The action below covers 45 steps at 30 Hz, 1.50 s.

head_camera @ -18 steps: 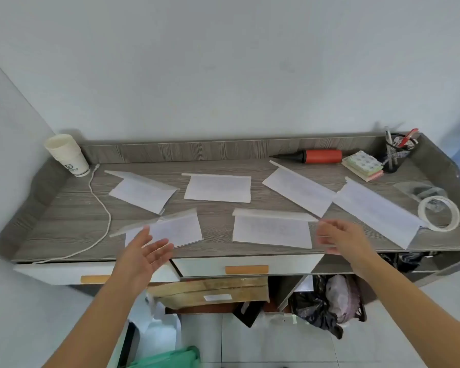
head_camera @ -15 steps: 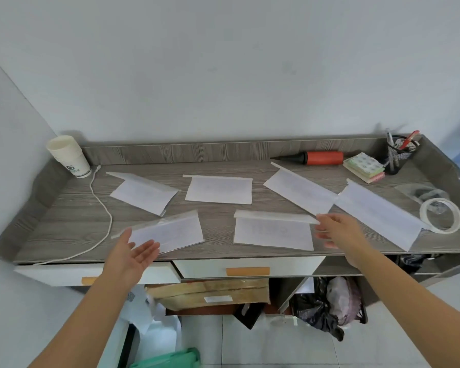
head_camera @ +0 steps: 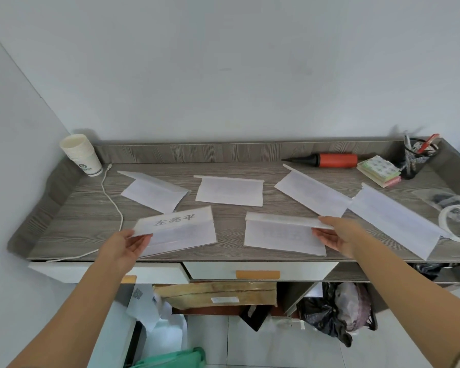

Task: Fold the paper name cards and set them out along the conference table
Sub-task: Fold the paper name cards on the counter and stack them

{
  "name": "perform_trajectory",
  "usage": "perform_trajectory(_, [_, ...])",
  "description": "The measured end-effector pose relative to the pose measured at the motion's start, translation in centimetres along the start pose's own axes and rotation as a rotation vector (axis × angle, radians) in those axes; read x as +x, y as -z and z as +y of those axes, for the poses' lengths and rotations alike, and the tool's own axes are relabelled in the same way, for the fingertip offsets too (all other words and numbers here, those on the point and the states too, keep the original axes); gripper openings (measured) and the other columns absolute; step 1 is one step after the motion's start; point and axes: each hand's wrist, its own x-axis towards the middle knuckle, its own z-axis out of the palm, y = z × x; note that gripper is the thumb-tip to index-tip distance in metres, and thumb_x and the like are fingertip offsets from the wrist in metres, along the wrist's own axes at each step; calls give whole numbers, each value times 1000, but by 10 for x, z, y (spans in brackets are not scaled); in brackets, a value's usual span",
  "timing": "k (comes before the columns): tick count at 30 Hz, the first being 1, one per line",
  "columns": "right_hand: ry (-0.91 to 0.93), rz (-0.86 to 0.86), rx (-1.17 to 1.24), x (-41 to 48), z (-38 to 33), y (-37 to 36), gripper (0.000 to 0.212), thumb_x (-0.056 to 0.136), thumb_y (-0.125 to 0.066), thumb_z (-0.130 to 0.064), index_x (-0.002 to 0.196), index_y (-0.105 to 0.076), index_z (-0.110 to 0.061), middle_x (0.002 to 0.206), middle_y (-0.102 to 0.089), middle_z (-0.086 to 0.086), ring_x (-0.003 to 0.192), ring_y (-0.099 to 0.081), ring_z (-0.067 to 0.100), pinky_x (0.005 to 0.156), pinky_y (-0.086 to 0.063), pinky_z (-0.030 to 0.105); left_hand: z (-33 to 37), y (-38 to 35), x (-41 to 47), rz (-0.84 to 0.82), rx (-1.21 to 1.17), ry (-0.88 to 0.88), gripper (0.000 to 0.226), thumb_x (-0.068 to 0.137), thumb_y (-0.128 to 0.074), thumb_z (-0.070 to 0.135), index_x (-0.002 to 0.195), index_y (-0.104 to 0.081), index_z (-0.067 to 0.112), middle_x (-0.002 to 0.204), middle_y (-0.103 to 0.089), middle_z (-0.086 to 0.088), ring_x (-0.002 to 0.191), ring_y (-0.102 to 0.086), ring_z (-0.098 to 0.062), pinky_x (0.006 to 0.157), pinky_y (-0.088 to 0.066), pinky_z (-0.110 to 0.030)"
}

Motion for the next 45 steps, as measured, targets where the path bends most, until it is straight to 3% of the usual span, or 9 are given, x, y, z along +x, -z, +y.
perform_trajectory(4, [-13, -3, 50, 2, 2, -1, 11, 88, -66, -14, 89, -56, -9, 69, -71, 13, 44, -68, 15, 40, -54, 22, -9, -3, -10, -114, 29, -66, 14, 96, -41, -4, 90, -48, 6, 98, -59, -20, 88, -61, -31, 70, -60, -36])
perform_trajectory(11, [-21, -3, 91, 2, 5, -1, 9, 89, -64, -14, 88, -57, -10, 69, -70, 12, 42, -67, 14, 37, -51, 20, -41, -2, -1, -174, 137, -165, 19, 96, -40, -6, 93, -45, 12, 99, -63, -16, 87, -63, -28, 66, -59, -36])
perform_trajectory(14, [-23, -11, 88, 0, 4, -1, 8, 89, -64, -11, 89, -56, -8, 56, -70, 9, 42, -67, 14, 36, -51, 20, -50, 3, 3, -132, 349, -248, 18, 96, -45, -4, 87, -48, 12, 96, -63, -18, 84, -64, -30, 73, -53, -36])
perform_trajectory(16, [-21, -15, 116, -3, 2, -1, 6, 90, -61, -6, 88, -56, -6, 70, -67, 11, 44, -67, 14, 35, -51, 20, -55, 4, 5, -97, 520, -318, 14, 94, -51, -2, 84, -52, 9, 92, -64, -18, 78, -63, -28, 69, -52, -33])
perform_trajectory(19, [14, -21, 140, -11, -6, 2, 6, 91, -59, -4, 86, -55, -6, 84, -61, 9, 68, -62, 18, 36, -52, 20, -59, 3, 9, -91, 732, -414, 9, 91, -60, 8, 83, -58, 5, 80, -63, -12, 71, -59, -25, 66, -51, -33])
perform_trajectory(25, [285, -32, 142, -49, -51, 20, 7, 94, -53, -9, 89, -57, -13, 80, -73, 3, 67, -70, 13, 49, -58, 22, -60, -3, 12, -61, 1090, -582, 22, 89, -64, 24, 82, -70, 4, 83, -68, -10, 78, -60, -26, 68, -44, -32])
perform_trajectory(33, [679, -246, -13, -105, -65, -59, 15, 91, -58, -7, 91, -60, -22, 72, -75, -6, 65, -71, 12, 58, -58, 27, -49, -8, -5, -34, 875, -564, 19, 90, -60, 15, 108, -64, 9, 93, -67, -6, 89, -63, -26, 82, -53, -41])
perform_trajectory(40, [749, -340, -304, -91, -9, -140, 7, 94, -57, -16, 99, -58, -20, 83, -78, 6, 80, -74, 20, 69, -59, 39, -33, -16, -25, -103, 706, -482, 27, 96, -48, 19, 117, -63, 11, 105, -70, -6, 98, -65, -24, 92, -53, -47])
perform_trajectory(45, [771, -225, -436, -74, 17, -158, 4, 93, -59, -17, 96, -61, -16, 77, -75, 1, 67, -69, 6, 58, -50, 19, -30, -16, -30, -137, 715, -504, 23, 96, -44, 16, 106, -65, 15, 101, -70, -3, 97, -65, -22, 90, -53, -42])
